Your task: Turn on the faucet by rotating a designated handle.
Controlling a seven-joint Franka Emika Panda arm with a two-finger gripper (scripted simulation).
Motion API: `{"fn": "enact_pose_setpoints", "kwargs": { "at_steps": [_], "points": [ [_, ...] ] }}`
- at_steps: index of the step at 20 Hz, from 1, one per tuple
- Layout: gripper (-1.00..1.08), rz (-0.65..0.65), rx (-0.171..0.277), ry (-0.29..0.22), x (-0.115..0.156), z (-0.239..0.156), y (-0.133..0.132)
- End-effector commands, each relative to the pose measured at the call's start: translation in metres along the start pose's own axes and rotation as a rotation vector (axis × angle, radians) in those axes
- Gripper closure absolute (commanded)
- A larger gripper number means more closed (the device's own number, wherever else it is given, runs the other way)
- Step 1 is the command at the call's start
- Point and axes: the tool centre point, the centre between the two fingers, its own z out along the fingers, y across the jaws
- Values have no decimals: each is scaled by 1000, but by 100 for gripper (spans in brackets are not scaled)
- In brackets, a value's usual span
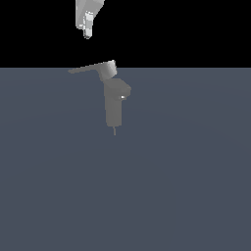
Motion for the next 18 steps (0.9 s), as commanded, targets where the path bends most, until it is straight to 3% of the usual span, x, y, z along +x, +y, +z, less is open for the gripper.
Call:
{"fn": "enact_pose_setpoints", "kwargs": {
  "at_steps": [1, 9, 18],
  "points": [
    [108, 56, -13, 10, -1, 16, -18],
    [108, 204, -49, 49, -9, 68, -66],
    [108, 288, -67, 80, -17, 104, -91]
  ]
}}
